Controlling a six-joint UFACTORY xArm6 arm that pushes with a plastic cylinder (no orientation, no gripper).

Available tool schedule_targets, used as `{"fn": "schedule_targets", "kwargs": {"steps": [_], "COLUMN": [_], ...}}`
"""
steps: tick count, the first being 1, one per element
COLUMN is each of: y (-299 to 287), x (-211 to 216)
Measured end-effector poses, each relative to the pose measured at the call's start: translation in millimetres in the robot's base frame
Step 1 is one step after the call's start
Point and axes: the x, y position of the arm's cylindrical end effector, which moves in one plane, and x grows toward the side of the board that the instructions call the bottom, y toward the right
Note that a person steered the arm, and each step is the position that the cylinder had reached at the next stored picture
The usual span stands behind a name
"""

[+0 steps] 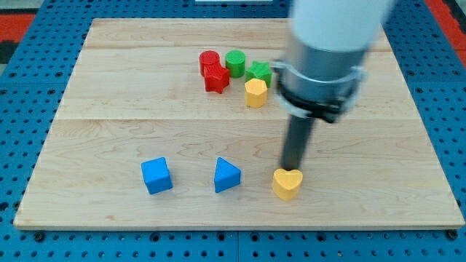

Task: Drag the yellow heart above the cube

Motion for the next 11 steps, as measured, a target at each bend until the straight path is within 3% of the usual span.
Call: {"fn": "schedule_targets", "kwargs": {"steps": [2, 3, 4, 6, 9, 11], "y": [77, 74, 24, 41, -115, -144], "x": [38, 58, 29, 47, -15, -1]}}
